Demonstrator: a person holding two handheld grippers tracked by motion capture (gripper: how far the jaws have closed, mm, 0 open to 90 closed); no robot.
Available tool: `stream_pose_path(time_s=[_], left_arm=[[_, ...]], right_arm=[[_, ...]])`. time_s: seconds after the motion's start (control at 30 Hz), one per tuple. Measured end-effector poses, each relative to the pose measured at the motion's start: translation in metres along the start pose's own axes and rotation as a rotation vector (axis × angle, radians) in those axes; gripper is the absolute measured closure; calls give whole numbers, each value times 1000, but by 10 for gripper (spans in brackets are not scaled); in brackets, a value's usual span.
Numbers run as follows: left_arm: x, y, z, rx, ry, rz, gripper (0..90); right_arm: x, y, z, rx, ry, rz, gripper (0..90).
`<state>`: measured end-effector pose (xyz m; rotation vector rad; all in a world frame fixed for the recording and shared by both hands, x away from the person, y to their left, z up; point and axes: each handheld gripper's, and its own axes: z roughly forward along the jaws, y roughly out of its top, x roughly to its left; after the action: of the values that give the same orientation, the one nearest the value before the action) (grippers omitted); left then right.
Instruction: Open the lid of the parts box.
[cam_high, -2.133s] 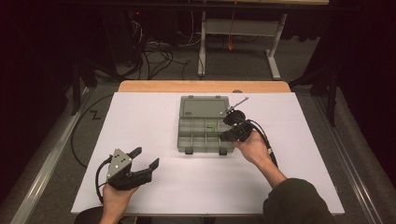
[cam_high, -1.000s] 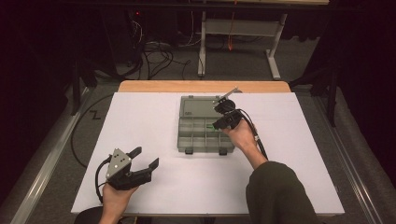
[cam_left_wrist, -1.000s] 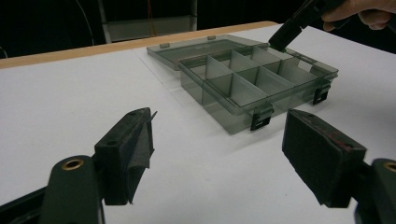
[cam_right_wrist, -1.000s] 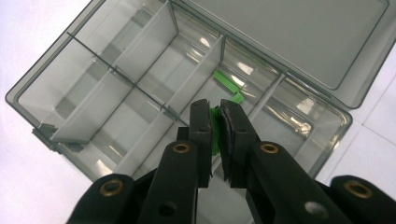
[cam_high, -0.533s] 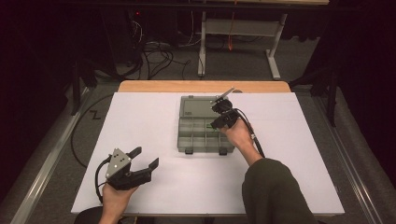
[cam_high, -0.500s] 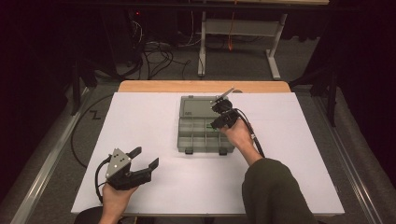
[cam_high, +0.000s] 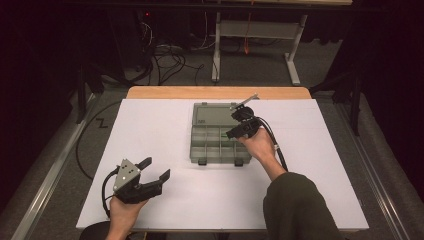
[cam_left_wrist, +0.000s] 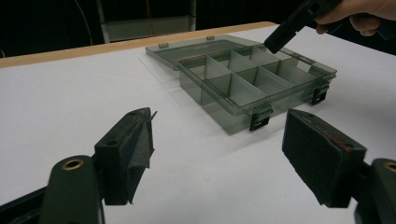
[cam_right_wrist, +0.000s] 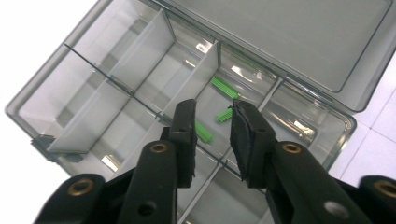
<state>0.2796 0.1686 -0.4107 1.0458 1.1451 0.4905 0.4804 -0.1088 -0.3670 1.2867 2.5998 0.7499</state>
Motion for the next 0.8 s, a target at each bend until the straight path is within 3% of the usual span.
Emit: stream_pose_path(time_s=[0.3,0.8], left_arm=[[0,0,0,3,-2,1,249],[0,0,1,1,1,-2,249]], right_arm=[[-5,-10,-13,-44,10,10,659],[-15,-28,-35,-96,0,34,642]])
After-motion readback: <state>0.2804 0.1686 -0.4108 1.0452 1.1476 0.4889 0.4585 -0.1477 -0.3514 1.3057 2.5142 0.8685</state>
